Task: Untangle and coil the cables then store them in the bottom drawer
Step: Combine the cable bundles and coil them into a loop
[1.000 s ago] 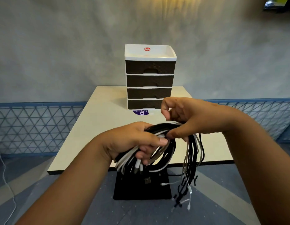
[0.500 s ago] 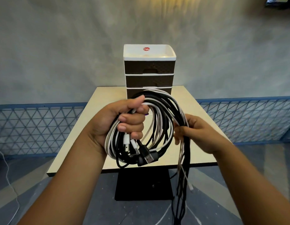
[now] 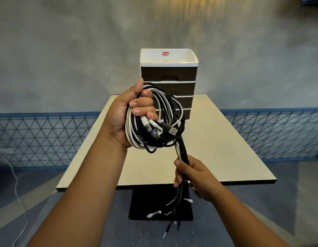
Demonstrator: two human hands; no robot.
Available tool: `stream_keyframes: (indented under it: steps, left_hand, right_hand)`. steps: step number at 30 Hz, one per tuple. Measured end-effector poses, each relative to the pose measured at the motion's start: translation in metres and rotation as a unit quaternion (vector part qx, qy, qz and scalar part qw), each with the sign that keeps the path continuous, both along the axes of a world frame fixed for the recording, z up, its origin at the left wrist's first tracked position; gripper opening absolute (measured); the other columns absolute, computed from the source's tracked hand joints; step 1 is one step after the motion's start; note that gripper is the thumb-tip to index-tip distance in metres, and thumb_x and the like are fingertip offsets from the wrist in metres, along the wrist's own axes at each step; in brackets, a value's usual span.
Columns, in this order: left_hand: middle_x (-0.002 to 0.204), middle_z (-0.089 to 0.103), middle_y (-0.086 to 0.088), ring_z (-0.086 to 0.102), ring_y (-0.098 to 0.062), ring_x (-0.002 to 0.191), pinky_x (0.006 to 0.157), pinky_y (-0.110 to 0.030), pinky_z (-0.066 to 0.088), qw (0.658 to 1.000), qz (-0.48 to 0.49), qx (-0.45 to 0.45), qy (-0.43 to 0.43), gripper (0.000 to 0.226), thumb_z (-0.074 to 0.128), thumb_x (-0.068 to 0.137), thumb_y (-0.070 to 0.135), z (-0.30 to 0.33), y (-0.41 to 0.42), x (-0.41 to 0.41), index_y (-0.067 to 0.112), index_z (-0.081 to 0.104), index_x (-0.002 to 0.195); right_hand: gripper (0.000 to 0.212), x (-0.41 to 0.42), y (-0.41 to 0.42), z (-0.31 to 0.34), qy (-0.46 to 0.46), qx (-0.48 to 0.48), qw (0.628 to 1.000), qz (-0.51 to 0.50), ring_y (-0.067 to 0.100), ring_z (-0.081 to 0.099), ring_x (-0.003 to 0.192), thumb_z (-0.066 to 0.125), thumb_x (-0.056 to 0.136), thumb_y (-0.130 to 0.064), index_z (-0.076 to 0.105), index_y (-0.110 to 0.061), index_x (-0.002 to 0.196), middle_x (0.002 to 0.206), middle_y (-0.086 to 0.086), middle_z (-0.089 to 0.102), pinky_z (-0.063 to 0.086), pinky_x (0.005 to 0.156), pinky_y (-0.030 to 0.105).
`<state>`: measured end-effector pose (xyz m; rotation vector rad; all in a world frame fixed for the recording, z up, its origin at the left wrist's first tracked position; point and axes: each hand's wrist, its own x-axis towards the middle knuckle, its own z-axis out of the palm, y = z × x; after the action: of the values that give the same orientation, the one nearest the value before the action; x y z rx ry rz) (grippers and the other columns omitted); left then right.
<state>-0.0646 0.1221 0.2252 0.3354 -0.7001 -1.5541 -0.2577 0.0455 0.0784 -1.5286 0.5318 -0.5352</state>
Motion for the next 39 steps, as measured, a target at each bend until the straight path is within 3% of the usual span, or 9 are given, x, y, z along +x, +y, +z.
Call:
stream_keyframes:
  steps: [9, 12, 17, 21, 23, 29, 34, 36, 39]
  left_hand:
    - [0.047, 0.037, 0.008, 0.038, -0.005, 0.041, 0.054, -0.022, 0.044, 0.943, 0.323, 0.028, -0.071, 0.036, 0.05, 0.1, 0.031, -0.019, -0.015, -0.002, 0.018, 0.049, 0.067]
    - [0.05, 0.04, 0.006, 0.039, -0.007, 0.044, 0.057, -0.025, 0.044, 0.906, 0.409, 0.034, -0.108, 0.035, 0.052, 0.1, 0.03, -0.021, -0.015, 0.004, 0.016, 0.053, 0.068]
    - [0.056, 0.046, 0.005, 0.044, -0.01, 0.051, 0.059, -0.028, 0.046, 0.821, 0.514, 0.071, -0.239, 0.02, 0.054, 0.099, 0.032, -0.04, -0.019, 0.002, 0.016, 0.057, 0.088]
    - [0.063, 0.056, 0.003, 0.053, -0.006, 0.05, 0.055, -0.024, 0.052, 0.733, 0.528, 0.09, -0.419, 0.022, 0.055, 0.097, 0.038, -0.055, -0.02, -0.003, 0.016, 0.057, 0.098]
    - [0.071, 0.06, -0.003, 0.059, -0.011, 0.055, 0.062, -0.037, 0.059, 0.704, 0.494, 0.091, -0.501, 0.026, 0.057, 0.095, 0.041, -0.064, -0.018, -0.008, 0.016, 0.058, 0.104]
    - [0.084, 0.062, 0.0, 0.062, -0.022, 0.076, 0.073, -0.041, 0.054, 0.643, 0.325, 0.08, -0.689, 0.034, 0.056, 0.091, 0.053, -0.072, -0.009, -0.019, 0.021, 0.055, 0.101]
    - [0.074, 0.064, 0.001, 0.059, -0.014, 0.07, 0.077, -0.04, 0.048, 0.767, 0.189, 0.094, -0.606, 0.044, 0.054, 0.091, 0.056, -0.073, 0.008, -0.022, 0.012, 0.061, 0.089]
    - [0.09, 0.07, -0.014, 0.067, -0.025, 0.083, 0.088, -0.046, 0.05, 0.809, 0.131, 0.116, -0.561, 0.059, 0.046, 0.089, 0.064, -0.072, 0.015, -0.025, 0.008, 0.065, 0.098]
    - [0.108, 0.072, -0.008, 0.067, -0.024, 0.105, 0.103, -0.043, 0.045, 0.842, 0.102, 0.153, -0.507, 0.066, 0.037, 0.082, 0.076, -0.075, 0.022, -0.025, 0.024, 0.074, 0.1]
  right_hand:
    - [0.014, 0.007, 0.011, -0.022, 0.088, -0.008, 0.996, 0.025, 0.036, 0.066, 0.068, 0.055, 0.098, -0.014, 0.046, -0.01, 0.088, 0.061, 0.009, 0.056, 0.051, 0.077, 0.044]
    - [0.017, 0.005, 0.019, -0.034, 0.136, -0.03, 0.99, 0.022, 0.03, 0.065, 0.064, 0.052, 0.1, -0.028, 0.047, -0.015, 0.089, 0.064, 0.006, 0.054, 0.048, 0.07, 0.038]
    - [0.027, 0.017, 0.031, -0.012, 0.268, -0.27, 0.925, 0.017, 0.02, 0.048, 0.063, 0.041, 0.102, -0.042, 0.041, -0.022, 0.084, 0.07, 0.0, 0.049, 0.036, 0.059, 0.036]
    - [0.028, 0.017, 0.04, 0.027, 0.344, -0.443, 0.826, 0.058, 0.024, 0.042, 0.065, 0.034, 0.103, -0.044, 0.036, -0.019, 0.091, 0.07, -0.003, 0.042, 0.028, 0.052, 0.037]
    - [0.028, 0.015, 0.044, 0.051, 0.348, -0.498, 0.789, 0.088, 0.025, 0.041, 0.063, 0.033, 0.103, -0.044, 0.036, -0.019, 0.091, 0.068, -0.004, 0.039, 0.027, 0.05, 0.036]
    - [0.03, 0.013, 0.039, 0.094, 0.323, -0.594, 0.721, 0.152, 0.026, 0.058, 0.076, 0.04, 0.101, -0.045, 0.052, -0.018, 0.103, 0.093, 0.008, 0.066, 0.05, 0.069, 0.04]
    - [0.029, 0.017, 0.032, 0.101, 0.262, -0.577, 0.759, 0.152, 0.022, 0.063, 0.092, 0.05, 0.097, -0.044, 0.06, -0.022, 0.113, 0.108, 0.001, 0.069, 0.053, 0.08, 0.041]
    - [0.029, 0.018, 0.031, 0.105, 0.243, -0.562, 0.775, 0.159, 0.017, 0.062, 0.096, 0.053, 0.096, -0.042, 0.063, -0.02, 0.113, 0.111, -0.001, 0.068, 0.052, 0.082, 0.036]
    - [0.027, 0.016, 0.031, 0.109, 0.204, -0.557, 0.79, 0.156, 0.01, 0.06, 0.092, 0.06, 0.092, -0.043, 0.064, -0.019, 0.105, 0.104, -0.005, 0.066, 0.051, 0.079, 0.035]
